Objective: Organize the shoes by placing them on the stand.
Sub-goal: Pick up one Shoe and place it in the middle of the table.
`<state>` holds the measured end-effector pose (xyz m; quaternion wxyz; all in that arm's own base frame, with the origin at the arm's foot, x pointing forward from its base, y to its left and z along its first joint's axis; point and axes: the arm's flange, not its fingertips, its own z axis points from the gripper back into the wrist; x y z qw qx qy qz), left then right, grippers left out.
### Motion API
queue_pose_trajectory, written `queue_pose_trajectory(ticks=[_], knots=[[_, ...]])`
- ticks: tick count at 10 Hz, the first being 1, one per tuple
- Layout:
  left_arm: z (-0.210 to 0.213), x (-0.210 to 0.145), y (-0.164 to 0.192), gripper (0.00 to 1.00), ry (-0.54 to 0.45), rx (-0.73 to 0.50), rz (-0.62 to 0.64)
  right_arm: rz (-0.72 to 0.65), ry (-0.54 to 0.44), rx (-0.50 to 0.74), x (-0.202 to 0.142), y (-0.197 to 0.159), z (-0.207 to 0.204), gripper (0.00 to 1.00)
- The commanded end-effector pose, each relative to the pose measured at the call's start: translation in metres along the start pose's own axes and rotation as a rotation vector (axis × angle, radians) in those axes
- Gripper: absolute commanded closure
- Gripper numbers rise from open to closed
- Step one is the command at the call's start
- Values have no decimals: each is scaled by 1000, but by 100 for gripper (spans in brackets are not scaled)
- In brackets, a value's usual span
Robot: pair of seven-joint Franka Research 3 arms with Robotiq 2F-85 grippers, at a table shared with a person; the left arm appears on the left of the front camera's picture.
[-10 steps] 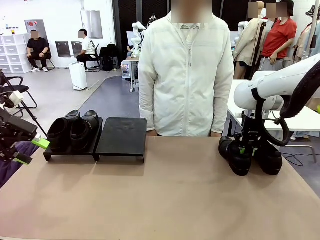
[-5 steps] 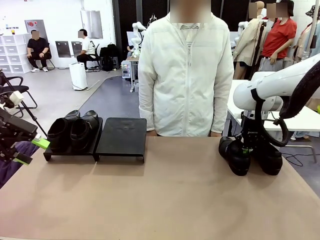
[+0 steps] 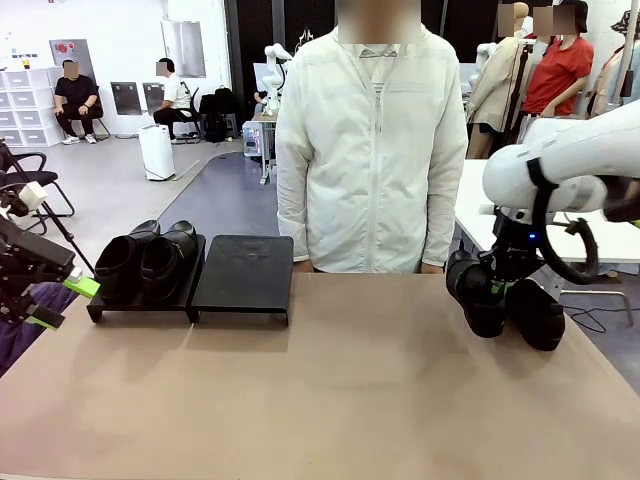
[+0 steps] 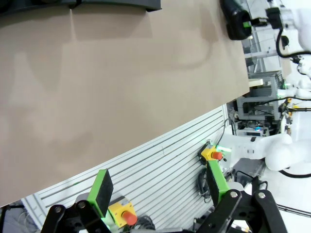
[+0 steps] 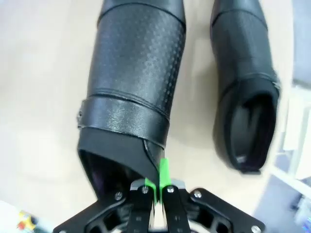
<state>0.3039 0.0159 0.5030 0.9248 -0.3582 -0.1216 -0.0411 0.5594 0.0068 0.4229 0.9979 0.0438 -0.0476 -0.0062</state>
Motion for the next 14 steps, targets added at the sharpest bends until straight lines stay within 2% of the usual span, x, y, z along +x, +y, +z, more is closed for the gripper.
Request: queue_pose_trajectory(ticks=[1,2,3,4,5,6,9,10,11,12,13,14], knots=[[3,-1,0,0,7,2,0,3,-100,102,-100,-4,31,100],[3,-1,0,0,7,2,0,54,-160,142,-139,2,37,100],[3,-1,0,0,7,2,0,101,-205,198,-160,7,38,100],[3,-1,0,0,7,2,0,119,-186,252,-155,7,35,100],[3,-1,0,0,7,2,0,111,-131,285,-124,2,31,100],[3,-1,0,0,7,2,0,60,-151,167,-162,8,35,100],[3,-1,0,0,7,2,0,82,-138,201,-165,9,29,100],[3,-1,0,0,7,2,0,159,-48,315,-165,48,17,100],[3,-1,0,0,7,2,0,241,-36,333,-185,93,15,100],[3,-1,0,0,7,2,0,179,-58,336,-209,139,15,100],[3,-1,0,0,7,2,0,235,-20,347,-234,173,11,100],[3,-1,0,0,7,2,0,216,-15,376,-251,200,7,100]])
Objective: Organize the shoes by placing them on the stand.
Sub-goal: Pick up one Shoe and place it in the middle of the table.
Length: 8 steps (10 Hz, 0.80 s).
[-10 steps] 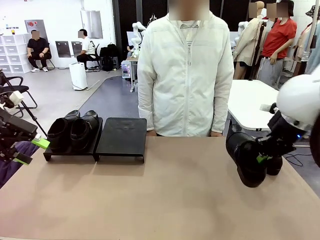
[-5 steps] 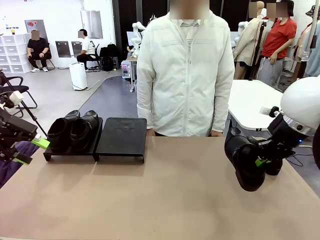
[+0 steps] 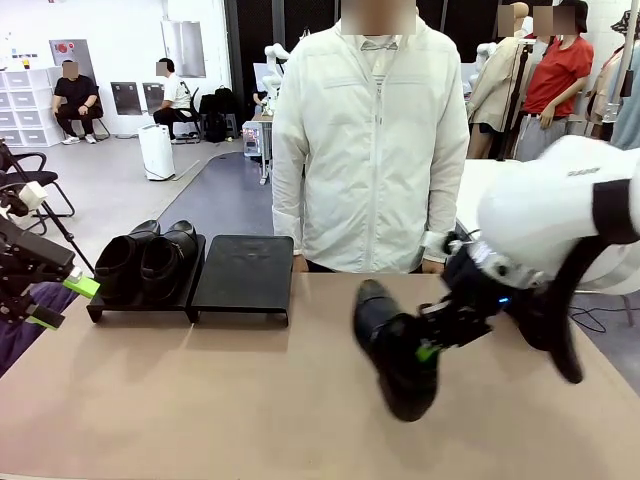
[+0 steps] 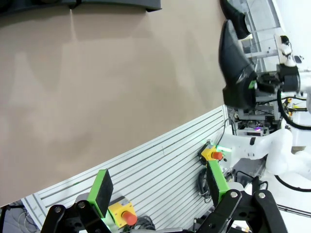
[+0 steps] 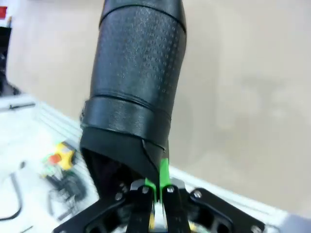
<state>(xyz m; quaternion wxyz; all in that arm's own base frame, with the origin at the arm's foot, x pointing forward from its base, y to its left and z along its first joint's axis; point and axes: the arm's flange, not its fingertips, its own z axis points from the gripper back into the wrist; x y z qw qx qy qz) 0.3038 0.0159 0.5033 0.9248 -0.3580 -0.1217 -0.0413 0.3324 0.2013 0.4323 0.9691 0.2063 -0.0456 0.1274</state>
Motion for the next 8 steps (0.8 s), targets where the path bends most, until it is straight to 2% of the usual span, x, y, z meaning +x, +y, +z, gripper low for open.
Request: queue_pose_trajectory(ticks=[1,2,3,4,5,8], knots=[[3,-1,0,0,7,1,1,-49,-6,84,-22,34,-25,100],[3,-1,0,0,7,1,1,-55,52,117,-18,48,-37,100],[3,-1,0,0,7,1,1,-91,61,137,-10,58,-50,100],[3,-1,0,0,7,1,1,-166,-31,160,1,63,-63,100],[3,-1,0,0,7,1,1,-196,-60,141,10,66,-79,100],[3,-1,0,0,7,1,1,-269,-57,119,37,60,-105,100]])
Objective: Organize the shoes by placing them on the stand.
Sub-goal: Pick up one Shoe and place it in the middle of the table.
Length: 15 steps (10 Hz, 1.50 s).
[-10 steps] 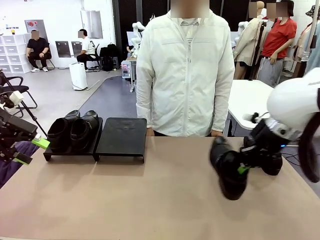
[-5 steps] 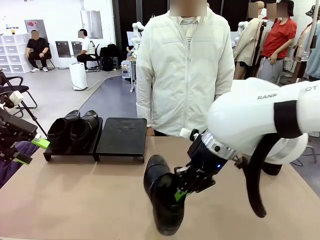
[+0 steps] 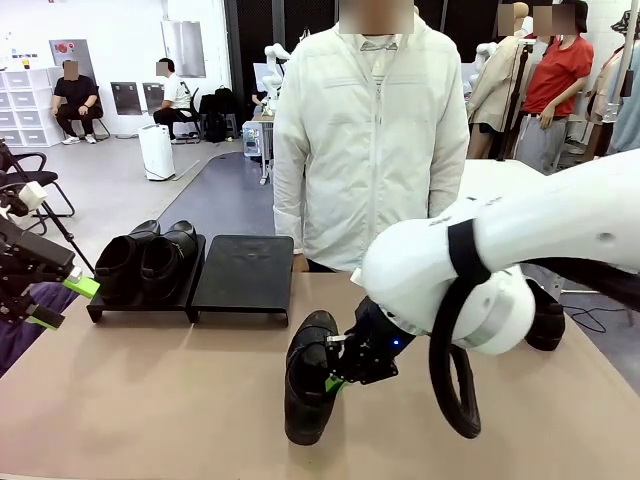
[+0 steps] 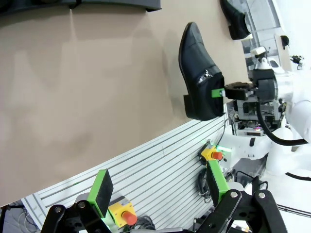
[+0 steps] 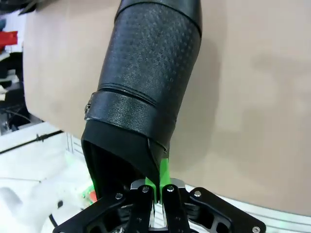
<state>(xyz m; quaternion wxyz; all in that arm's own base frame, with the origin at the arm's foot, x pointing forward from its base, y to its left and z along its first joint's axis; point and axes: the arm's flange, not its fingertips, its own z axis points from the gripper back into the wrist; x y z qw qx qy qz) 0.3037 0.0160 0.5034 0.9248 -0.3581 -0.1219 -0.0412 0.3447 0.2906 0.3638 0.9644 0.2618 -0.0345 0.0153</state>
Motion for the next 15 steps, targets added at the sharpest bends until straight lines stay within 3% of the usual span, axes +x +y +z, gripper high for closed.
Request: queue_pose_trajectory(ticks=[1,4,5,6,7,9,11,13,15], knots=[[3,-1,0,0,8,1,1,-45,4,-2,17,11,-14,100],[3,-1,0,0,8,1,1,-24,42,-36,22,5,-28,100],[3,-1,0,0,8,1,1,-2,55,-40,22,3,-29,90],[3,-1,0,0,8,1,1,7,59,-27,22,1,-28,30],[3,-1,0,0,8,1,1,18,58,-7,21,1,-24,0],[3,-1,0,0,8,1,1,39,46,43,18,-1,-1,0],[3,-1,0,0,8,1,1,51,39,136,11,-20,66,0],[3,-1,0,0,8,1,1,58,-83,170,1,-73,147,0],[3,-1,0,0,8,1,1,45,-155,244,-11,-149,229,0]])
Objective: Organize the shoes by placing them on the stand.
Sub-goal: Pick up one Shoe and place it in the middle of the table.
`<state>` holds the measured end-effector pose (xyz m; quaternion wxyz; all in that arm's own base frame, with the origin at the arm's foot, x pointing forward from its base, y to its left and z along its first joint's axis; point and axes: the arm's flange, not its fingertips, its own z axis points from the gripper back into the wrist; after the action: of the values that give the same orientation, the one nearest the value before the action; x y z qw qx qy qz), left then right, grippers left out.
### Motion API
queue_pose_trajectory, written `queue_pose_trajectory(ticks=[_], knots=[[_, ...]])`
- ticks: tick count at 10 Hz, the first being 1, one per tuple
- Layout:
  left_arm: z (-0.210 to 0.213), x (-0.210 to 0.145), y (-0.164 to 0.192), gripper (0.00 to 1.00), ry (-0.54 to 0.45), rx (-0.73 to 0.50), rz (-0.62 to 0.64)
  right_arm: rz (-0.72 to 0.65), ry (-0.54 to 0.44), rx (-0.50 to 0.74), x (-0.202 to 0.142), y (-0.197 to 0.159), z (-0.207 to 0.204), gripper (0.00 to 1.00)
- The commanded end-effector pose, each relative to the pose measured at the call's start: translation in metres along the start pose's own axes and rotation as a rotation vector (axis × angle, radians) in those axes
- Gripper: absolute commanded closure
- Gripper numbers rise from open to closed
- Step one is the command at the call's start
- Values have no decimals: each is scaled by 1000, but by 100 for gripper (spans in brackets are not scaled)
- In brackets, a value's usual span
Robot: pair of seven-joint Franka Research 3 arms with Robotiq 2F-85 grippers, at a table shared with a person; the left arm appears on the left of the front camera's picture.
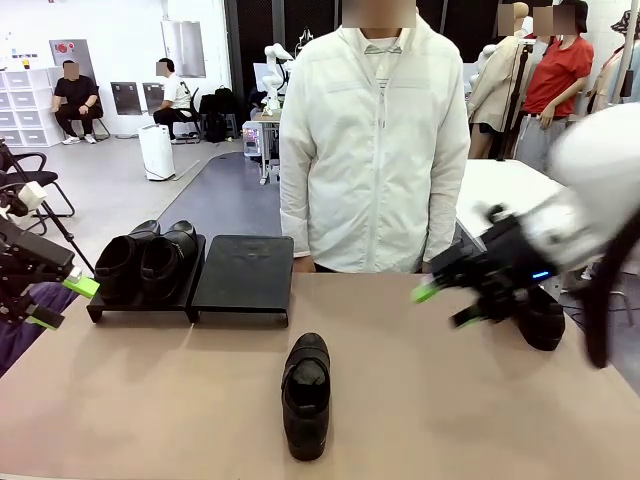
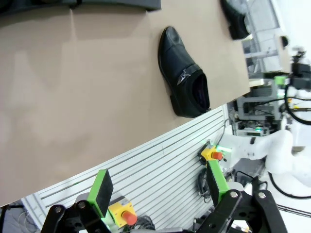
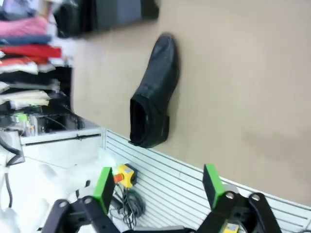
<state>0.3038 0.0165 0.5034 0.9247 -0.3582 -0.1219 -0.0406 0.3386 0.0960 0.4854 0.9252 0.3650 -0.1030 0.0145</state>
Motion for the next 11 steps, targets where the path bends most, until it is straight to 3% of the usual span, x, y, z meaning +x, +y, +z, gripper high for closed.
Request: queue_pose_trajectory(ticks=[1,3,5,6,7,11], knots=[[3,-1,0,0,8,2,0,-2,-8,84,-8,-61,68,0],[3,-1,0,0,8,2,0,-30,10,76,-5,-113,107,0],[3,-1,0,0,8,2,0,-32,-16,49,0,-137,109,0],[3,-1,0,0,8,2,0,4,-49,-22,4,-139,99,0],[3,-1,0,0,8,2,0,-64,-25,67,-16,-138,115,0],[3,-1,0,0,8,2,0,-64,-25,67,-16,-138,115,0]])
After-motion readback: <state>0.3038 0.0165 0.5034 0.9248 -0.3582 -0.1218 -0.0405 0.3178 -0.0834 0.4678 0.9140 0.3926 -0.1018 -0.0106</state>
